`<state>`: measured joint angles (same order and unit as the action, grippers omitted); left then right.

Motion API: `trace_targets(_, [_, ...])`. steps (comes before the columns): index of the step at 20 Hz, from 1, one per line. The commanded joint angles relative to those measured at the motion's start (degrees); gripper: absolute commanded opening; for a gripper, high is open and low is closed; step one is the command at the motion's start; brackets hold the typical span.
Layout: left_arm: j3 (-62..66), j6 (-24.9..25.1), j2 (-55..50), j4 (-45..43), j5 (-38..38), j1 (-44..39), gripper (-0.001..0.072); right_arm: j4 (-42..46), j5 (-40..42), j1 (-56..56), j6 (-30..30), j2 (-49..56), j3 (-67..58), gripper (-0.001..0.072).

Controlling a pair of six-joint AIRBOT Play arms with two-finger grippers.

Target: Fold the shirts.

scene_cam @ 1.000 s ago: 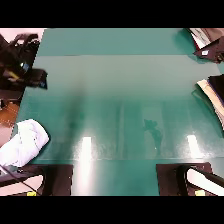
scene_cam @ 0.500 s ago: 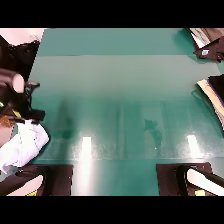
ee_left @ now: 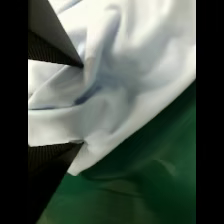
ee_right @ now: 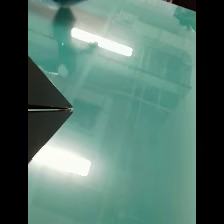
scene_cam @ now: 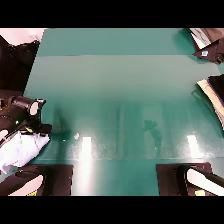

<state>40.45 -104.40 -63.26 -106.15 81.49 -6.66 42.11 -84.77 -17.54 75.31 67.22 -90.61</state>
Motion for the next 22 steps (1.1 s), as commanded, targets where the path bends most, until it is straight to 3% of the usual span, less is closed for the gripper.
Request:
trace_targets(1, [-3.0,-0.8,0.0,0.0,-3.3,0.0,0.0149,0.0,-0.8,0.0,0.0,0.0,0.0,0.0022])
trace_targets(2, [-3.1,-0.9,0.1,0.0,-3.7,0.0,0.0026,0.0,-0.8,0.0,0.0,0.0,0.0,0.0022])
trace_targets(5, [0.4,-0.6,0.2,0.6,-3.0,0.0,0.0025,-0.1,-0.8,0.0,0.0,0.0,0.0,0.0022])
trace_targets(7, [7.7,2.3,2.1,3.8,-2.8,0.0,0.0025,-0.1,-0.7,0.0,0.0,0.0,0.0,0.0022])
trace_targets(10, [27.5,9.0,4.9,15.2,-0.2,0.0,0.0025,-0.1,0.8,0.0,0.1,0.0,0.0,0.0021])
trace_targets(13, [48.7,16.5,5.2,35.0,2.4,0.0,0.0025,-0.1,1.3,0.0,0.1,0.0,0.0,0.0022])
trace_targets(15, [58.9,18.0,4.9,47.4,1.2,0.0,0.0024,-0.2,1.7,0.0,0.1,0.0,-0.1,0.0021])
trace_targets(18, [66.1,19.4,4.7,57.5,0.8,0.0,0.0024,-0.6,2.3,0.0,0.1,0.0,-0.1,0.0022])
trace_targets(22, [66.8,20.9,3.3,64.2,-0.1,0.0,0.0024,-0.6,2.4,0.0,1.4,-0.1,-0.1,0.0022])
